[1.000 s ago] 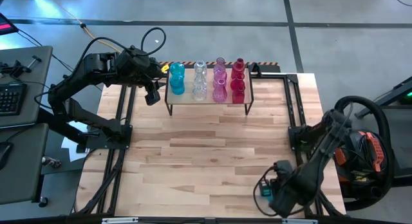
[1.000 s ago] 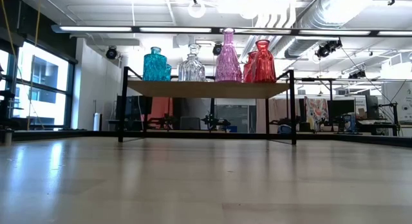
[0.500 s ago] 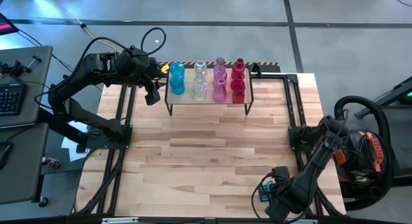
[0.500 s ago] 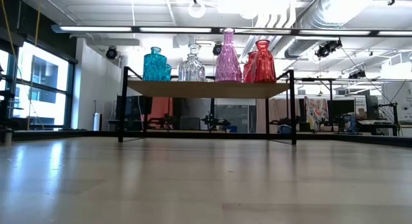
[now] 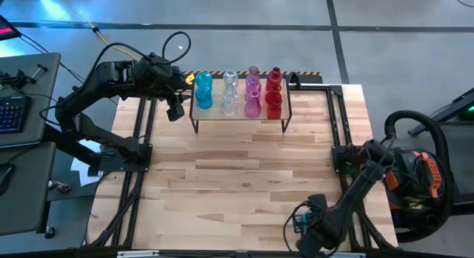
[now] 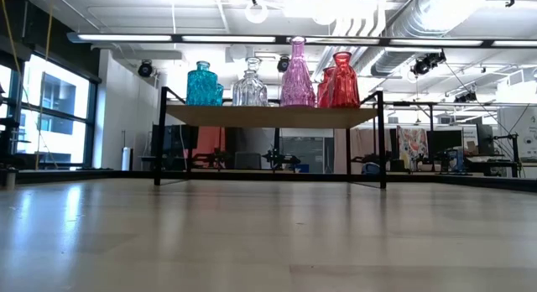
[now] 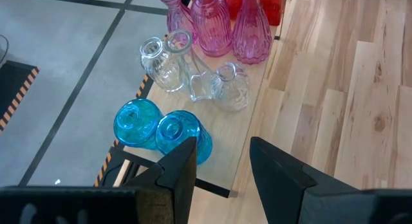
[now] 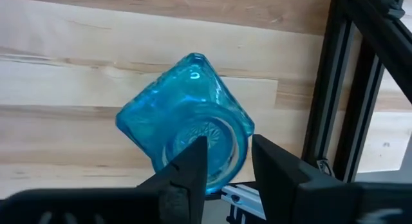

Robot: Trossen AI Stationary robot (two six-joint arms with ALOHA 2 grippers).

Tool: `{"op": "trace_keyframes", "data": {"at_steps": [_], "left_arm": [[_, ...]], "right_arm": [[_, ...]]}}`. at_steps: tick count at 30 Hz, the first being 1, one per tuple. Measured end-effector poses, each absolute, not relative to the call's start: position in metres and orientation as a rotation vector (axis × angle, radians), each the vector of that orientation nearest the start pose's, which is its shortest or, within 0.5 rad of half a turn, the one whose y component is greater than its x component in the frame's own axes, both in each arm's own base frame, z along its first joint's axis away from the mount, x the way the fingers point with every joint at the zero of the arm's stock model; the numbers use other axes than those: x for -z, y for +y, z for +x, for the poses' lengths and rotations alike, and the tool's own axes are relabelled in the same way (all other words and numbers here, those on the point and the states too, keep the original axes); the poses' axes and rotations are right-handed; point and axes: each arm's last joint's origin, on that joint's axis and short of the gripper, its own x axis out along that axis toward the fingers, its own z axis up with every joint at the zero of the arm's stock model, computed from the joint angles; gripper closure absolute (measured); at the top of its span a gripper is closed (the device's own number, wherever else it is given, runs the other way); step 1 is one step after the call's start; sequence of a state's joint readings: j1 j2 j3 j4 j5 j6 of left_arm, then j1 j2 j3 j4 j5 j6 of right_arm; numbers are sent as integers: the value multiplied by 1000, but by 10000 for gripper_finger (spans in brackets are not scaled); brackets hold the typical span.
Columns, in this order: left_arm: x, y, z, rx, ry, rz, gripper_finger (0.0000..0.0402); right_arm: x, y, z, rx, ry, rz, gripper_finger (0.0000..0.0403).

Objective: Sort vases onto shelf
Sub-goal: Put the blue vase on the shelf aligned with the other blue vase

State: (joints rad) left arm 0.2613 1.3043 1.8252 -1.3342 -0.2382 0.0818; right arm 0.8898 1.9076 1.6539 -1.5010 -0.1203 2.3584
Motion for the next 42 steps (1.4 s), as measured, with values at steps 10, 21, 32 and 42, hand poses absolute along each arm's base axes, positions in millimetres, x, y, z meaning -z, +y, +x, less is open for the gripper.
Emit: {"op": "trace_keyframes", "data": {"at_steps": [10,21,32,42], "left_arm": [[-462,58,190,-438,840,66,266],[-462,58,191,-437,840,66,266],[-462,58,191,-437,840,66,266],[-462,58,190,-438,840,66,266]], "right_arm": [[-253,264,217,1330,1365,995,393],[-257,252,232,1298,1347,1042,396],[-264,225,257,1181,1354,1034,401],[-270,187,288,1051,1335,1003,402]]}}
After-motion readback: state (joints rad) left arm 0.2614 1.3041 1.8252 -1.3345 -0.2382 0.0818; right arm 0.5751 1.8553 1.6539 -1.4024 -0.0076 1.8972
